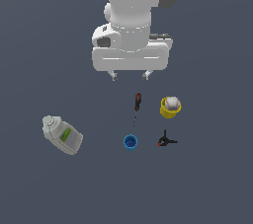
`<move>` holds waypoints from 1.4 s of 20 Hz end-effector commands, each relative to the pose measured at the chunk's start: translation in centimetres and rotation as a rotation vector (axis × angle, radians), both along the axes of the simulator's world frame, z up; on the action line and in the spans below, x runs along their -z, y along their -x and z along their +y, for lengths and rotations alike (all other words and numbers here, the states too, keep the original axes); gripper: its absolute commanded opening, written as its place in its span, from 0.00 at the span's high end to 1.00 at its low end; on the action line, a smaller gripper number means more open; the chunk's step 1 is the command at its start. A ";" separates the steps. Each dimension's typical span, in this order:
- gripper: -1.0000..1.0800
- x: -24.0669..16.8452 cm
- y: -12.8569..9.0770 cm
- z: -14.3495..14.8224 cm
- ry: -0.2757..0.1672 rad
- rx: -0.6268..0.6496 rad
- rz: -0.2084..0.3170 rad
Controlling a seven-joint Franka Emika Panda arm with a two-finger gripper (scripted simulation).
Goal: Pick up a designated object from a clutter of objects.
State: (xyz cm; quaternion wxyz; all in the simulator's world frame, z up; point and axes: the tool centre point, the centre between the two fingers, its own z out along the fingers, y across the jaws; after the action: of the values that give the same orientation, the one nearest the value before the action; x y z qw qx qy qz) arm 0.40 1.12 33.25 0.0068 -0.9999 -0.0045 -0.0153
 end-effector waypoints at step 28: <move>0.04 3.9 -2.7 -2.8 0.006 -0.058 0.006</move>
State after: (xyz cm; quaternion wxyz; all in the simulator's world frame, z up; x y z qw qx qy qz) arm 2.64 -1.77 30.05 0.0056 -0.9997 -0.0212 -0.0127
